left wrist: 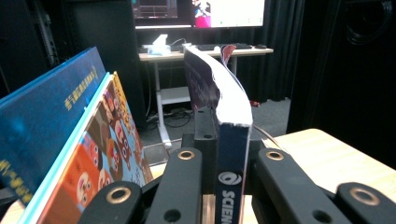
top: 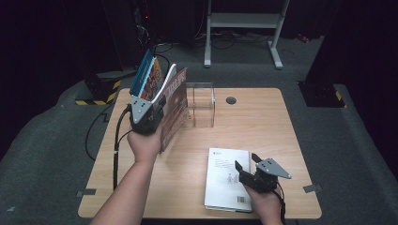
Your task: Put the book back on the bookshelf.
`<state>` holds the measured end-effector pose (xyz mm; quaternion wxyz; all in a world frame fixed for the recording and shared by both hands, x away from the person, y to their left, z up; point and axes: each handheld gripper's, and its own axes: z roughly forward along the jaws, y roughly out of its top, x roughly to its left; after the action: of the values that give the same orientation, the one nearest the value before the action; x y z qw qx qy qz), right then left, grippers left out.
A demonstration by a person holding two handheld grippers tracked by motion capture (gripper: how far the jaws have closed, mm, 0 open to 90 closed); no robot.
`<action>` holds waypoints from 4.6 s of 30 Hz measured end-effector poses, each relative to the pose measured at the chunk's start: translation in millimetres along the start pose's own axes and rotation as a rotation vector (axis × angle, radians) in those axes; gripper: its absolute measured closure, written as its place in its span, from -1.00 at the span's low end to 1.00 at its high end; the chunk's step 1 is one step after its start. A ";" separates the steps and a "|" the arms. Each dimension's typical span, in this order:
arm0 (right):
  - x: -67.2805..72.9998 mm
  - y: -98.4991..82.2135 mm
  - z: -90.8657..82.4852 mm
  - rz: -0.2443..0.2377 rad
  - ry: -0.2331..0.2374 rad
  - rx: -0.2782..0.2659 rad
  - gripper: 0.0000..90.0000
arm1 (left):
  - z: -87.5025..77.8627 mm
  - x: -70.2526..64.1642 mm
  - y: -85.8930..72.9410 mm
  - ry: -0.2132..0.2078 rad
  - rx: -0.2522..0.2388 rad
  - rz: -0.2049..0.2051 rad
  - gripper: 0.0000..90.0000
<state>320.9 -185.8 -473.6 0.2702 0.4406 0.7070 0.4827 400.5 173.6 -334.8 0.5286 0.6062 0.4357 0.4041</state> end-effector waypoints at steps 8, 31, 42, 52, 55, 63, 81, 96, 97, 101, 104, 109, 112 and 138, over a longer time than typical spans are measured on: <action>-1.7 0.3 -0.9 0.008 -0.001 -0.004 -0.36 | 13.7 -2.6 3.7 0.018 0.008 0.003 0.86; -2.5 -0.8 -0.6 0.015 0.003 -0.003 -0.36 | 53.5 -0.3 5.8 0.050 0.013 -0.039 0.86; -3.4 -0.3 -1.5 0.021 0.008 -0.009 -0.36 | 72.3 1.3 6.7 0.079 0.027 -0.037 0.86; -3.5 -0.5 -1.1 0.020 0.013 -0.007 -0.36 | 85.5 1.5 1.2 0.100 0.037 -0.057 0.86; -3.1 -0.4 -1.5 0.021 0.015 -0.008 -0.36 | 88.8 2.4 1.0 0.104 0.039 -0.062 0.86; -2.1 -0.6 -1.0 0.017 0.018 -0.008 -0.36 | 96.2 1.7 -0.8 0.109 0.026 -0.082 0.86; -0.8 -0.1 -1.7 0.018 0.023 -0.007 -0.36 | 105.5 -8.6 -6.4 0.111 0.034 -0.066 0.86; -0.1 -0.3 -1.2 0.016 0.022 -0.007 -0.36 | 106.4 -7.7 -7.3 0.129 0.031 -0.068 0.86; -0.3 -0.5 -1.1 0.019 0.022 -0.006 -0.36 | 106.7 -7.7 -7.5 0.129 0.033 -0.070 0.86; 0.1 -0.5 -0.9 0.018 0.023 -0.005 -0.36 | 109.2 -8.0 -9.3 0.129 0.040 -0.071 0.86; 0.1 -0.7 -0.7 0.019 0.025 -0.005 -0.36 | 110.3 -8.6 -10.0 0.131 0.038 -0.069 0.86; -0.2 -1.2 0.0 0.019 0.025 -0.004 -0.36 | 110.3 -10.2 -10.6 0.122 0.032 -0.077 0.86; 0.1 -1.3 0.2 0.016 0.026 -0.003 -0.36 | 110.1 -11.5 -11.7 0.112 0.023 -0.085 0.86; 2.4 -2.1 1.9 0.011 0.030 0.002 -0.36 | 99.8 -10.5 -25.0 0.129 0.002 -0.034 0.81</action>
<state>320.6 -183.2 -476.2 0.2565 0.4373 0.7091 0.4901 489.7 136.2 -371.3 0.5056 0.5718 0.4795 0.4330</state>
